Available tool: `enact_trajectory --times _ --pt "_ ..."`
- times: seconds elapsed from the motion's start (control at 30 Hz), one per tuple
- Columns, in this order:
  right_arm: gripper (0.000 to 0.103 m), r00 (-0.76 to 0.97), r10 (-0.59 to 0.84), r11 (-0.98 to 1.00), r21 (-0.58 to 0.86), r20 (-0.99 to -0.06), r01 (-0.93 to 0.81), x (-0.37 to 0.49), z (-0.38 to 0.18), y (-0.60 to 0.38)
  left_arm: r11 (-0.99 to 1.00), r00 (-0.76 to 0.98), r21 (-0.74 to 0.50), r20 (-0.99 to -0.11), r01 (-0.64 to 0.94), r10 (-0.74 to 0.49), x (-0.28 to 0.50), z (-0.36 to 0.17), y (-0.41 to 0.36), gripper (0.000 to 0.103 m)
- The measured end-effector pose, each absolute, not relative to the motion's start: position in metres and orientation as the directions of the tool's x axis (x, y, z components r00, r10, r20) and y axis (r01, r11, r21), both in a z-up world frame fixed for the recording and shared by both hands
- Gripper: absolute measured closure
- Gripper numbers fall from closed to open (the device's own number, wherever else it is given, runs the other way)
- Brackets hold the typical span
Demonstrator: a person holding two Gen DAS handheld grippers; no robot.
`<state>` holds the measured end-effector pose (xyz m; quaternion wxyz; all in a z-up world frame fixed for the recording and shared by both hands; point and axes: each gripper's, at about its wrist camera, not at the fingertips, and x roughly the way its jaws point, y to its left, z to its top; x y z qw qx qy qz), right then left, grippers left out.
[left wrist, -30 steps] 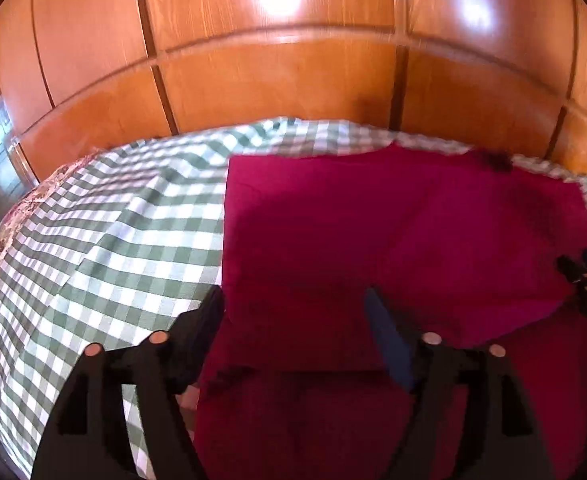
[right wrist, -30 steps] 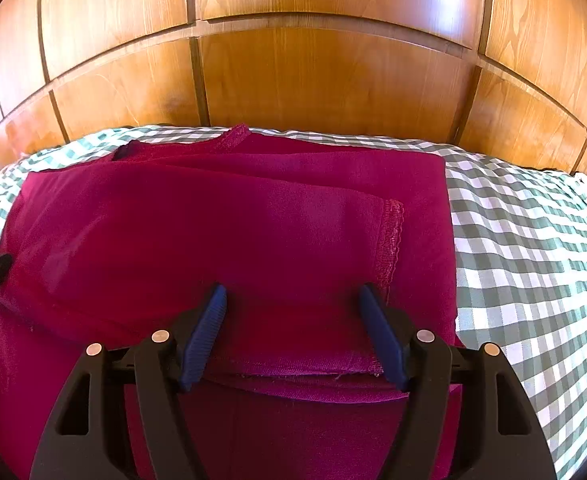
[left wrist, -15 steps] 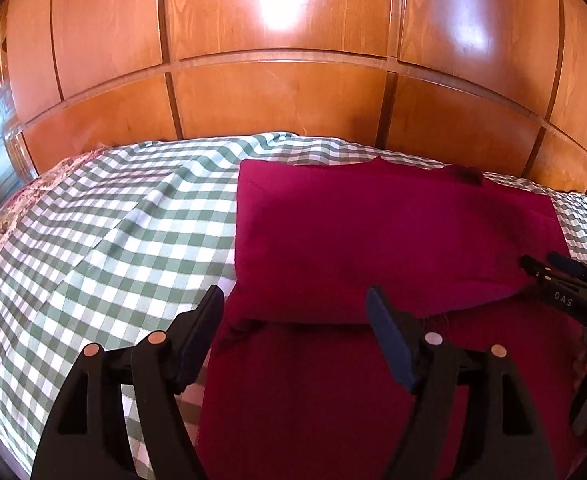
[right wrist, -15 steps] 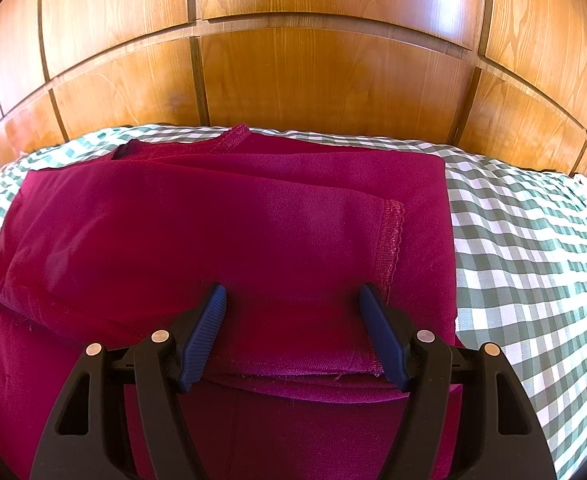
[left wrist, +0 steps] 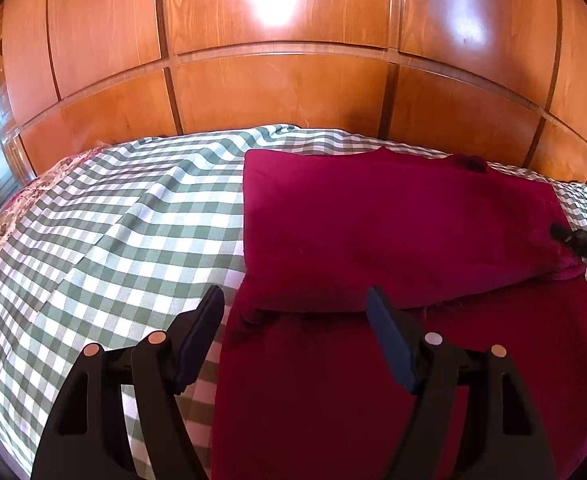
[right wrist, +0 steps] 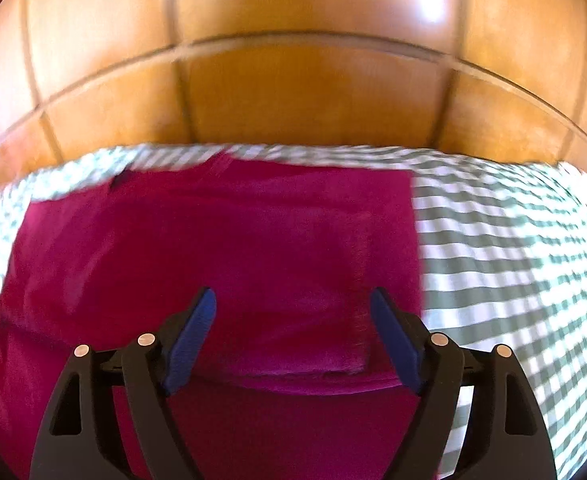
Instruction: Fold small clothes
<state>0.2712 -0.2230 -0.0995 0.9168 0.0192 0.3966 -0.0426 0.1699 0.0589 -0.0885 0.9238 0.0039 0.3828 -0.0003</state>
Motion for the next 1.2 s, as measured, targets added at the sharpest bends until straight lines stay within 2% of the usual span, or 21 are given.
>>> enact_trajectory --times 0.03,0.07,0.1,0.2,0.27,0.33,0.43,0.5,0.53,0.6,0.63,0.8,1.0,1.2 --pt "0.026 0.687 -0.065 0.99 0.038 -0.724 0.134 0.272 -0.096 -0.234 1.0 0.706 0.005 -0.708 0.004 0.001 0.173 -0.089 0.06 0.03" --pt "0.035 0.685 -0.065 0.985 0.063 -0.725 0.16 0.274 -0.095 -0.242 1.0 0.704 0.004 -0.71 0.008 -0.003 0.176 -0.09 0.06 0.03" --pt "0.04 0.677 -0.066 0.981 0.078 -0.733 0.18 0.276 -0.096 -0.249 1.0 0.696 0.006 -0.718 0.012 -0.004 0.182 -0.093 0.061 0.03" --pt "0.054 0.636 -0.087 0.978 0.056 -0.767 0.201 0.289 -0.107 -0.257 1.0 0.672 0.022 -0.74 0.0 0.016 0.195 -0.101 0.063 0.03" --pt "0.055 0.622 -0.097 0.98 0.035 -0.777 0.196 0.291 -0.116 -0.253 0.999 0.634 0.04 -0.771 -0.036 0.054 0.207 -0.115 0.068 0.029" --pt "0.055 0.623 -0.145 0.983 -0.039 -0.769 0.181 0.287 -0.123 -0.243 0.997 0.596 -0.003 -0.802 -0.071 0.04 0.217 -0.129 0.077 0.021" --pt "0.055 0.635 -0.196 0.978 -0.105 -0.747 0.179 0.285 -0.127 -0.234 0.995 0.588 -0.021 -0.808 -0.097 0.04 0.218 -0.13 0.081 0.019" --pt "0.054 0.636 -0.194 0.978 -0.099 -0.747 0.181 0.286 -0.127 -0.236 0.996 0.603 0.006 -0.796 -0.092 0.061 0.212 -0.124 0.077 0.021" --pt "0.05 0.639 -0.181 0.98 -0.082 -0.748 0.182 0.285 -0.125 -0.239 0.996 0.611 0.014 -0.789 -0.091 0.067 0.207 -0.121 0.076 0.023" --pt "0.029 0.641 -0.159 0.981 -0.048 -0.751 0.186 0.281 -0.12 -0.244 0.996 0.635 0.02 -0.769 -0.091 0.073 0.197 -0.112 0.078 0.023" --pt "0.01 0.633 -0.163 0.978 -0.038 -0.757 0.207 0.277 -0.116 -0.248 0.996 0.653 0.017 -0.754 -0.087 0.07 0.189 -0.105 0.079 0.024" --pt "0.009 0.634 -0.12 0.974 0.034 -0.764 0.225 0.241 -0.109 -0.26 0.998 0.68 0.008 -0.732 -0.06 0.046 0.159 -0.091 0.085 0.024" --pt "0.009 0.575 -0.095 0.983 0.014 -0.813 0.181 0.203 -0.118 -0.269 0.999 0.671 -0.01 -0.741 -0.042 0.021 0.124 -0.092 0.093 0.024" --pt "0.009 0.539 0.02 0.984 0.113 -0.842 0.141 0.163 -0.122 -0.283 1.0 0.646 -0.014 -0.763 -0.027 0.007 0.101 -0.096 0.098 0.025"
